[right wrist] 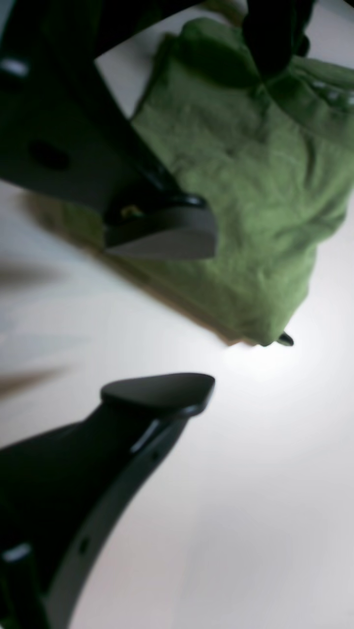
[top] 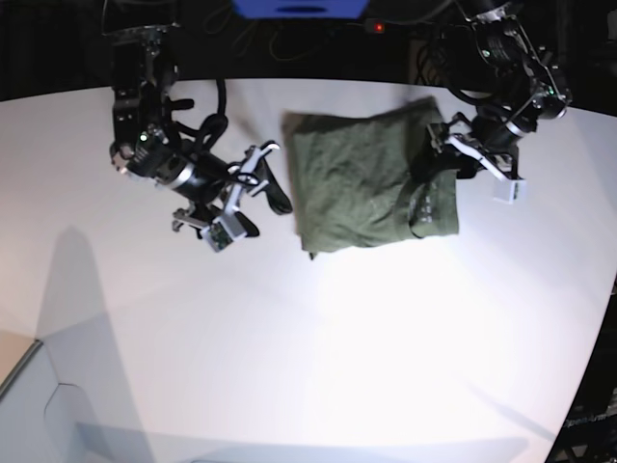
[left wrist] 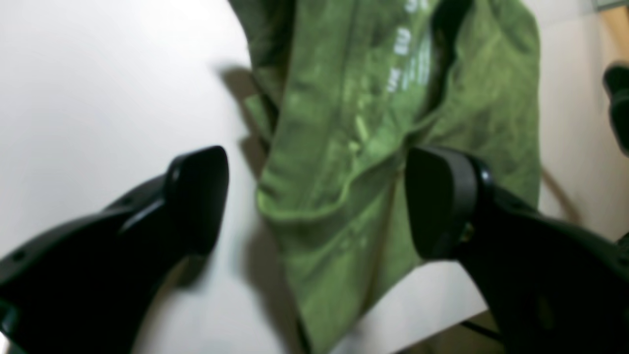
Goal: Layout the t-shirt on the table in an organized manner, then fold the t-shirt properly
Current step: 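Press the bundle sides with both grippers to square it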
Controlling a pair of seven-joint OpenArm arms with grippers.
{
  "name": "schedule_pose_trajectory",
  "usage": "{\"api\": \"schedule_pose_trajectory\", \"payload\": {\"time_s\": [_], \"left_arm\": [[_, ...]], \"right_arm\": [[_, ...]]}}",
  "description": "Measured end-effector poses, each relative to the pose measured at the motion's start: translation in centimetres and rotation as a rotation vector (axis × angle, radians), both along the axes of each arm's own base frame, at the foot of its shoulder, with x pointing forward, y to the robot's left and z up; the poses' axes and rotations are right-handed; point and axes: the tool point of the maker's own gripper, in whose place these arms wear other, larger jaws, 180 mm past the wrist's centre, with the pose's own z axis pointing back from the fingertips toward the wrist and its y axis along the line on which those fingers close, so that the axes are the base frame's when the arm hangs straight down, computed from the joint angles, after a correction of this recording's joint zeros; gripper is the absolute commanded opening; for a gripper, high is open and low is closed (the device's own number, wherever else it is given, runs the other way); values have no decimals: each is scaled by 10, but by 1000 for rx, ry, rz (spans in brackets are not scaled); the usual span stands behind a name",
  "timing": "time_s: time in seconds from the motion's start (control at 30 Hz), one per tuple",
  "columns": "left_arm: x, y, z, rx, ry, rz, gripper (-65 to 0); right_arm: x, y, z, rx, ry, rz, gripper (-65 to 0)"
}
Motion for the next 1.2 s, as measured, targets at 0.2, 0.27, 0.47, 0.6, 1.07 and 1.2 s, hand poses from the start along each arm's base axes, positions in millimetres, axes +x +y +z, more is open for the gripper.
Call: {"api": "schedule_pose_trajectory", "payload": {"time_s": [0.2, 0.27, 0.47, 0.6, 1.07, 1.2], "left_arm": [[18, -10, -7, -124, -32, 37, -103], [21, -16, -8, -144, -40, 33, -105], [29, -58, -8, -156, -67, -59, -107], [28, -75, -10, -146, -69, -108, -115], [38, -116, -29, -136, 14, -266, -647], [47, -112, -26, -106, 6, -317, -647]], "right_arm": [[-11, 0, -2, -1, 11, 2, -281], [-12, 0, 0, -9, 6, 2, -281], [-13, 1, 3, 0, -2, 2, -281], [-10, -8, 12, -13, -32, -13, -281], [-8, -68, 25, -61, -72, -180, -281], [-9, -88, 30, -80, -87, -232, -281]]}}
